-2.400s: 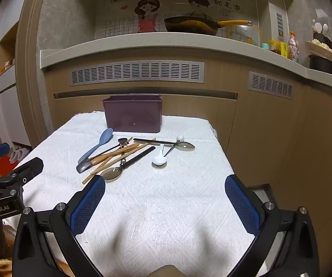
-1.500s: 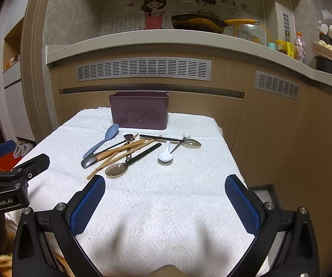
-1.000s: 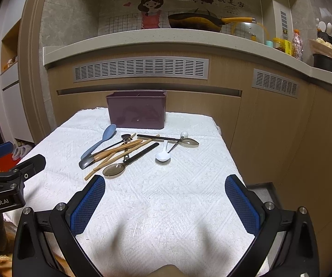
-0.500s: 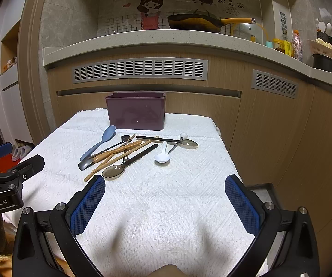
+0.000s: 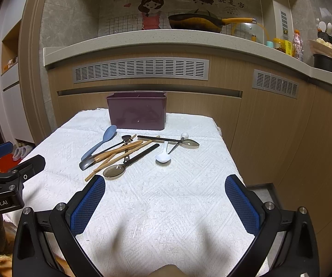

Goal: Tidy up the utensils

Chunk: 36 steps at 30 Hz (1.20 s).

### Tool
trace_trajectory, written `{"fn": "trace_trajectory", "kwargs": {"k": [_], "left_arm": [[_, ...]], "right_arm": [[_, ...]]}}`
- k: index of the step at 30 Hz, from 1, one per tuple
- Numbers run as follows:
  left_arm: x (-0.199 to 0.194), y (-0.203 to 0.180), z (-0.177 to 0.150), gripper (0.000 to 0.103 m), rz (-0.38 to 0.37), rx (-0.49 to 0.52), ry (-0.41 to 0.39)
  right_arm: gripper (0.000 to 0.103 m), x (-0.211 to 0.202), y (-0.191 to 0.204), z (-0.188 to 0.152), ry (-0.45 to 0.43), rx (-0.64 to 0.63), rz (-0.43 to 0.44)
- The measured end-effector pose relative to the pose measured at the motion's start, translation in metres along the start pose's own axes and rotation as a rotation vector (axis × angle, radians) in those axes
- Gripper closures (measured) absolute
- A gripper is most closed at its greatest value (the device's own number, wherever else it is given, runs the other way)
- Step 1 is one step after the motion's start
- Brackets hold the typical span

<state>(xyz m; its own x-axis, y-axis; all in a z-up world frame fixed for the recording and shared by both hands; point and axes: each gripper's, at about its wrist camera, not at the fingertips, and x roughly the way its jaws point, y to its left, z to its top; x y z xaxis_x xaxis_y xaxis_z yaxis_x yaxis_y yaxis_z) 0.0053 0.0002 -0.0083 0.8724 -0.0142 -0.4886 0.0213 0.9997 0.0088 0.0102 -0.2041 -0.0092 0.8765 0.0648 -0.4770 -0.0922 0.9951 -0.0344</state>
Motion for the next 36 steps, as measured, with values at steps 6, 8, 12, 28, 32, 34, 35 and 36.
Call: {"fn": "trace_trajectory", "kwargs": {"k": [6, 8, 12, 28, 32, 34, 35, 36], "left_arm": [[0.000, -0.001, 0.001, 0.000, -0.001, 0.001, 0.002], [0.000, -0.001, 0.001, 0.000, -0.001, 0.002, 0.002], [0.000, -0.001, 0.001, 0.000, -0.001, 0.003, 0.004], [0.008, -0.002, 0.003, 0.000, -0.006, 0.023, 0.025], [0.016, -0.003, 0.005, 0.000, -0.010, 0.042, 0.035], [0.020, -0.004, 0.008, 0.000, -0.007, 0.054, 0.031], [0.023, -0.004, 0.010, 0.000, -0.004, 0.059, 0.029], [0.026, -0.003, 0.013, 0.000, -0.002, 0.061, 0.027]], "right_arm": [[0.000, 0.000, 0.000, 0.000, -0.002, -0.001, -0.001], [0.000, 0.000, 0.000, 0.000, -0.002, -0.001, 0.000], [0.000, 0.000, 0.000, 0.001, -0.002, 0.006, 0.000], [0.000, 0.003, -0.002, 0.003, -0.022, 0.002, -0.005], [0.000, 0.007, -0.004, 0.008, -0.028, -0.003, -0.003], [0.000, 0.011, -0.005, 0.010, -0.030, -0.004, -0.002], [0.000, 0.012, -0.005, 0.011, -0.031, -0.008, -0.005], [0.000, 0.014, -0.006, 0.013, -0.032, -0.013, -0.007]]}}
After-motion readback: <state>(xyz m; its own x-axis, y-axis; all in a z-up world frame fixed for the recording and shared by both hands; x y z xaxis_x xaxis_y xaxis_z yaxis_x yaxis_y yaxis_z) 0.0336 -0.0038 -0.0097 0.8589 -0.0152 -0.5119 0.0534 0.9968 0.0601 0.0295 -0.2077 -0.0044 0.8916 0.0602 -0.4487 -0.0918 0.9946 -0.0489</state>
